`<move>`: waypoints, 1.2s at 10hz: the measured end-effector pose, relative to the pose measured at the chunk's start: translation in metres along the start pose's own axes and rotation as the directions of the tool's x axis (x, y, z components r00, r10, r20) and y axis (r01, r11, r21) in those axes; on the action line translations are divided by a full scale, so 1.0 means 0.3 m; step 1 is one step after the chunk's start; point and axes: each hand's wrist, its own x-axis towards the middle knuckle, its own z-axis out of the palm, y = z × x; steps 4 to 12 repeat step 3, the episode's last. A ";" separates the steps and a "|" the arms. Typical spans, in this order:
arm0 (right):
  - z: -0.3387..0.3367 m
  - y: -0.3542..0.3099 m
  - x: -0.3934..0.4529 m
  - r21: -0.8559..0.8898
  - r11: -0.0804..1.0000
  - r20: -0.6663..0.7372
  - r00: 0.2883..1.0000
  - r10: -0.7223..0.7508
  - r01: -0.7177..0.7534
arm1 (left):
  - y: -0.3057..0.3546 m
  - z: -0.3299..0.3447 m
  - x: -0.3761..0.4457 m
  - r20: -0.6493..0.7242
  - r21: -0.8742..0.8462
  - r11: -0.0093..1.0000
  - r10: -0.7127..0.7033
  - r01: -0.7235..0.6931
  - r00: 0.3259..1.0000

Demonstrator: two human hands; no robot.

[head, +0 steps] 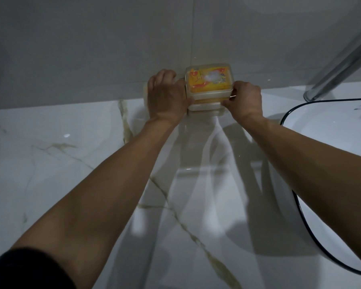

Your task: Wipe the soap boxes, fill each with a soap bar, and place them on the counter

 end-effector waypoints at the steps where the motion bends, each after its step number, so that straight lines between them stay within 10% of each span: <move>1: -0.002 0.000 0.000 -0.019 1.000 -0.002 1.000 -0.010 0.010 | 0.007 0.003 0.004 -0.004 0.004 1.000 -0.007 0.007 1.000; 12: -0.002 -0.003 0.006 -0.023 1.000 0.022 1.000 0.017 -0.016 | 0.023 -0.008 0.012 0.038 0.008 0.999 -0.043 0.043 0.998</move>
